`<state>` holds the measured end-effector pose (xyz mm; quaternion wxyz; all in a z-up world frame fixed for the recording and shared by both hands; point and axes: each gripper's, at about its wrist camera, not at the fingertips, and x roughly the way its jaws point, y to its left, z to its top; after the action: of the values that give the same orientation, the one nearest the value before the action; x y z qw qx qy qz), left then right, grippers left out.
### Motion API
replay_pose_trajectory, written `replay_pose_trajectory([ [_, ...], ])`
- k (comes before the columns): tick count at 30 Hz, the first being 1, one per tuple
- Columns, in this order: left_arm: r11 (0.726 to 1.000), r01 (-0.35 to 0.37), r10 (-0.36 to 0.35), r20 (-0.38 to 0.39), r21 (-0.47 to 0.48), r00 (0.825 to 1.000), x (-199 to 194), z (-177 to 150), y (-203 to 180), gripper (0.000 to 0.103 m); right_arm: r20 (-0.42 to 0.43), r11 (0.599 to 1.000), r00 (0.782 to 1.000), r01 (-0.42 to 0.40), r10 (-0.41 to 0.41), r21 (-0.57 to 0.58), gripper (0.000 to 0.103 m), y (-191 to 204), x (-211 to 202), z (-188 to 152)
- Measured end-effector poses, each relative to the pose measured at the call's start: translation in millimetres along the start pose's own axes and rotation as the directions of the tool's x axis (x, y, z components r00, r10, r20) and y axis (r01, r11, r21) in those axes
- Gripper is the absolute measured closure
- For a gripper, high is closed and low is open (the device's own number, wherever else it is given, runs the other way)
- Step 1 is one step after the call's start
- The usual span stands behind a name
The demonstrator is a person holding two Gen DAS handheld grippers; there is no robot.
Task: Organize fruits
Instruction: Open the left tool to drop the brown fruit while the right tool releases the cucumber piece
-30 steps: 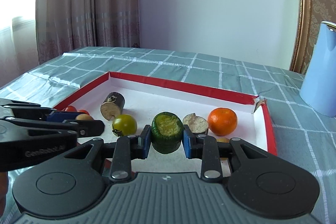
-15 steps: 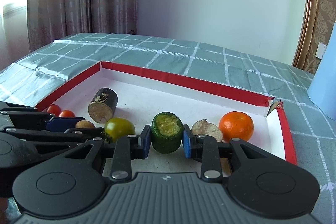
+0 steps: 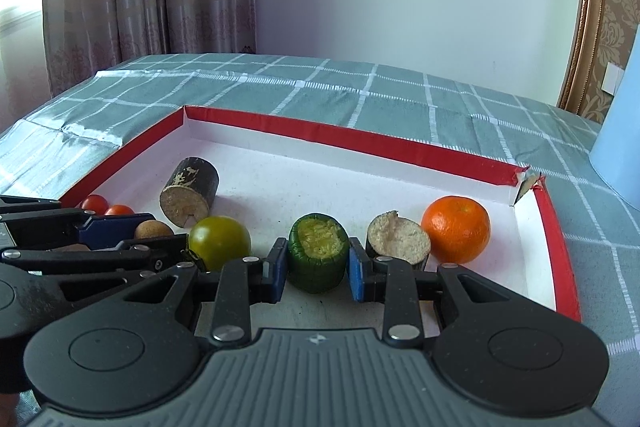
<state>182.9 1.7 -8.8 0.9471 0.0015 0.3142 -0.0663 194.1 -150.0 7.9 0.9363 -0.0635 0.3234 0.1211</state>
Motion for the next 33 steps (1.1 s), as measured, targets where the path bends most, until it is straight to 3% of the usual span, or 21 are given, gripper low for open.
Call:
replay_pose_trajectory([
  [19,1.000,0.019,-0.019,0.015,0.017,1.000,-15.0,-10.1,-2.0,0.054,0.005,0.997,0.999,-0.050,0.050,0.056,0.072,-14.4,-18.1,-9.1],
  [25,0.999,0.028,-0.030,0.064,0.020,0.998,-32.0,-18.0,-2.1,0.045,0.031,0.997,0.999,-0.042,0.040,0.066,0.062,-16.1,-31.2,-13.5],
  [29,0.999,0.030,-0.031,0.098,0.018,0.995,-44.5,-23.2,-2.5,0.035,0.069,0.996,0.997,-0.024,0.018,0.083,0.050,-19.5,-44.0,-17.6],
  [33,1.000,0.009,-0.011,0.135,0.017,0.991,-55.9,-29.4,-3.1,0.017,0.085,0.992,0.996,-0.041,0.031,0.118,0.048,-24.3,-55.0,-21.9],
])
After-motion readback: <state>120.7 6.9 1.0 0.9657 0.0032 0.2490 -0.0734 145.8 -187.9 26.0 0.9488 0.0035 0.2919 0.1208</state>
